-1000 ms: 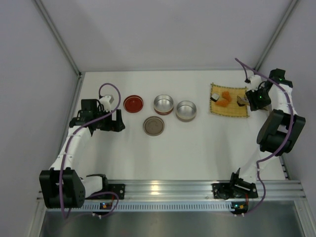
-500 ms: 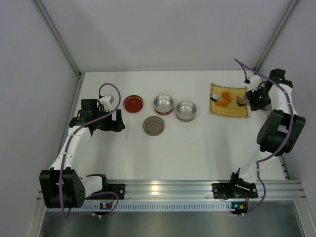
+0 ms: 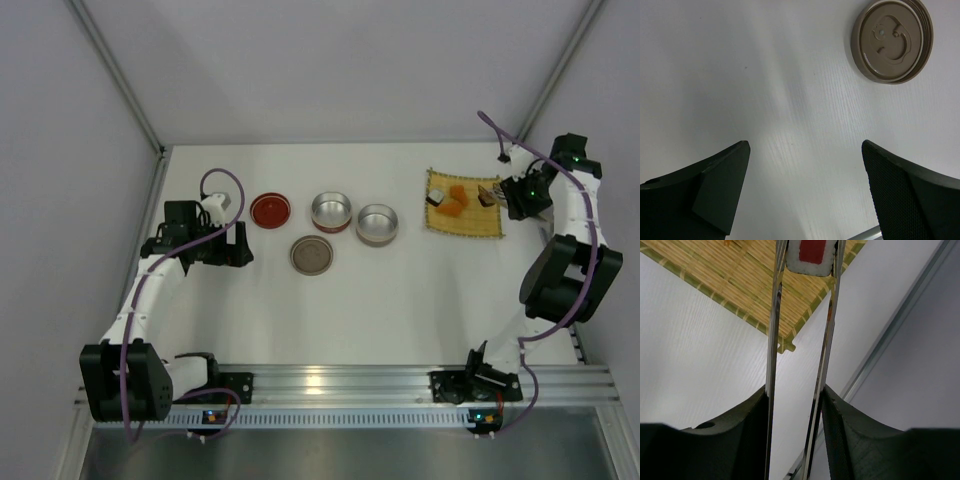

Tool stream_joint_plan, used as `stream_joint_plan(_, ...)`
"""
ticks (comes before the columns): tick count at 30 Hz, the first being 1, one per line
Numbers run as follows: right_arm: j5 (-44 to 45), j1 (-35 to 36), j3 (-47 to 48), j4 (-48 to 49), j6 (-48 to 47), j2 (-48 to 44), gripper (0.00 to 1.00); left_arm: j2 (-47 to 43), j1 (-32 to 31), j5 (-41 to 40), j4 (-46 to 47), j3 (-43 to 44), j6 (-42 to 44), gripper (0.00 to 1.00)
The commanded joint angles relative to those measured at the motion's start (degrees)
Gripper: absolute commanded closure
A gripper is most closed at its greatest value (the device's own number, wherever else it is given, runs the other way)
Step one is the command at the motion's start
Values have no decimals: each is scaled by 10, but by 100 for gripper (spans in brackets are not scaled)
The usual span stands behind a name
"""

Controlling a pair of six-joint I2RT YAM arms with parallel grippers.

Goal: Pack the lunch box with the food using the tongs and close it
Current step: Pick up the fake food from the plate, then place the fake food in the packing box.

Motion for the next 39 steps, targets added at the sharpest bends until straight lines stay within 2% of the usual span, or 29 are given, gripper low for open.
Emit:
stream_joint_plan(1, -33, 4, 33, -32, -9, -51, 74, -3, 3, 10, 2, 22, 3, 2)
stream_joint_plan(10, -41, 99, 43, -64, 26, -114, 74, -2, 3, 13, -1, 23, 2, 2)
stream_joint_plan(18, -29, 276, 60, -61, 115, -140, 74, 2, 3, 11, -2, 22, 5, 2)
stream_joint_plan(28, 8, 467, 108, 3, 201, -63, 75, 6, 3, 16, -5, 25, 4, 2)
stream_joint_plan(32, 22, 503, 118, 33, 208, -13, 75, 4, 3, 15, -7, 22, 8, 2)
stream_joint_plan(39, 29, 518, 157, 55, 209, 60, 75, 5, 4, 14, -7, 19, 10, 2)
